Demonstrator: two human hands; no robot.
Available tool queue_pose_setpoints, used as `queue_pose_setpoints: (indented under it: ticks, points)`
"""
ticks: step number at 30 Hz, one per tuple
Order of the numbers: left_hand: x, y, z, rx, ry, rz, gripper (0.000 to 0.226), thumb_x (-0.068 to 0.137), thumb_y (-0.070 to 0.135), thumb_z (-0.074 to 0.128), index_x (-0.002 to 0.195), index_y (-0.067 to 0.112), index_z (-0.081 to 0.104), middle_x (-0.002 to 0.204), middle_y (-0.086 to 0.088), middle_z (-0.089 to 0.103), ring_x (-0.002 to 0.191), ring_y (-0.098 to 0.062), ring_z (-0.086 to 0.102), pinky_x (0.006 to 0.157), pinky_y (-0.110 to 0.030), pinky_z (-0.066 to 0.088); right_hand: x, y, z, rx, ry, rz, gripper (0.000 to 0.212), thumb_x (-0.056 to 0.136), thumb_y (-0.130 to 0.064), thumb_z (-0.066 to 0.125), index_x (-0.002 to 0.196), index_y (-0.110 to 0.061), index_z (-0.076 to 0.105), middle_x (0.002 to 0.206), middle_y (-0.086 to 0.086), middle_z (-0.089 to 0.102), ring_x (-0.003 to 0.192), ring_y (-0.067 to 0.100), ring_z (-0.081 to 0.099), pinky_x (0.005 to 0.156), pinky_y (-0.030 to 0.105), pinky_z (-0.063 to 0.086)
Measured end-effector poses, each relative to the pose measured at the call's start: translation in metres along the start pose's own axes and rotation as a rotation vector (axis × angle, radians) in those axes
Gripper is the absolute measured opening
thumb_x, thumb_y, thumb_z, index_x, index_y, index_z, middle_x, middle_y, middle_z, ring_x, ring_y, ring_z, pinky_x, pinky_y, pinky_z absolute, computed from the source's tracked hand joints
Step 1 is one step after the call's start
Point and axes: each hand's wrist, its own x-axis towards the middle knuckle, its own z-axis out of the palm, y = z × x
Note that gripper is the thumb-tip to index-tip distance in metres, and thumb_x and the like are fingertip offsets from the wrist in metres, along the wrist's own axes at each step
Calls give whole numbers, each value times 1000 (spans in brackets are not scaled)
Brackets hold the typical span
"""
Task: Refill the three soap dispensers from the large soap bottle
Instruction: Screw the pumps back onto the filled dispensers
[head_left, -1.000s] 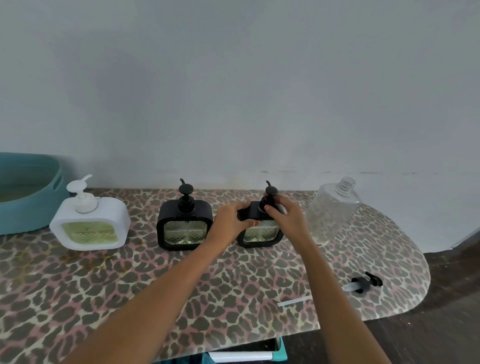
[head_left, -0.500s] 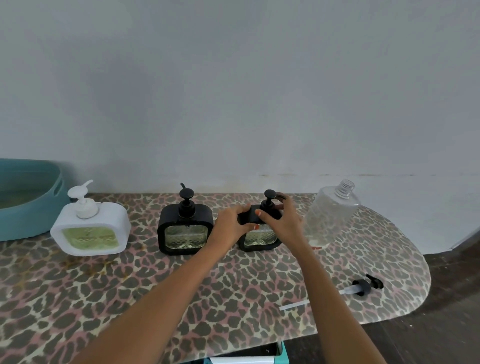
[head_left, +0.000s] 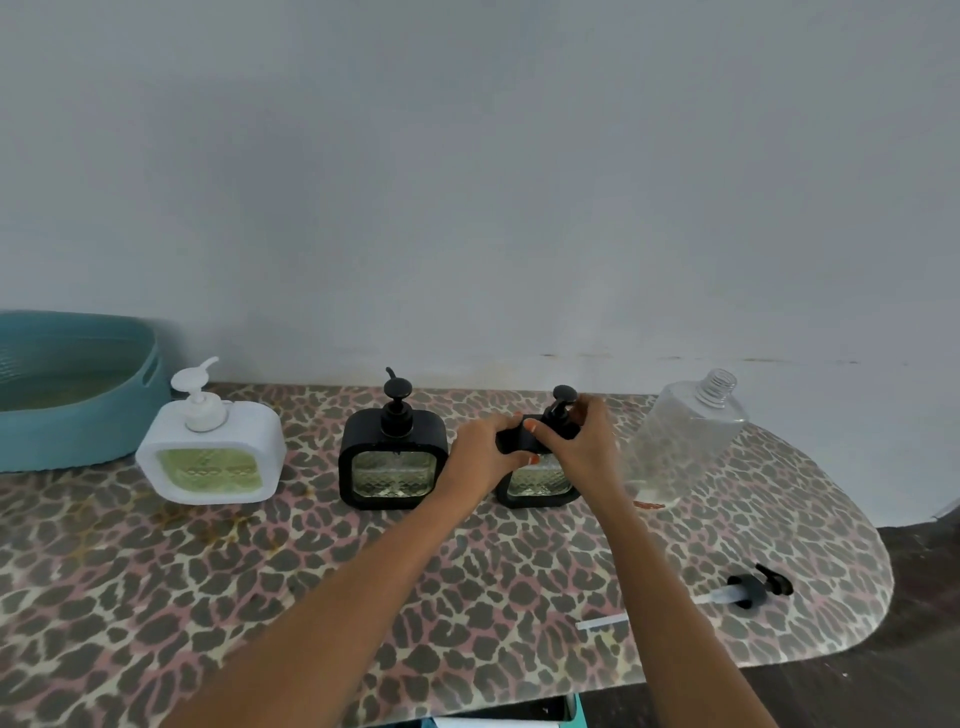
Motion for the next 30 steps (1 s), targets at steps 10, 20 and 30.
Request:
queue_pose_setpoints:
  ticks: [10,20,30]
  points:
    - [1,0,0,-14,-3,0,58,77,17,71,129,8,48,130,-8,56,120,-19,51,97,-22,36,0,-2,-22,73,-195,-51,35,83,-5,62,117,-11,60,99,-4,60,94,10,53,69,9,40]
    - [0,-2,0,-10,-6,2,58,77,17,71,129,8,48,130,-8,55,121,-18,50,92,-14,33,3,-1,2,-2,34,10,45,72,-25,77,101,-11,46,104,9,53,92,22,53,77,31,43]
    - [2,-4,1,-24,1,-9,57,76,17,72,128,8,49,129,-7,56,120,-16,51,87,-9,30,-1,2,-27,132,-241,-55,30,86,-6,60,113,-19,61,98,-9,63,101,15,58,86,25,43]
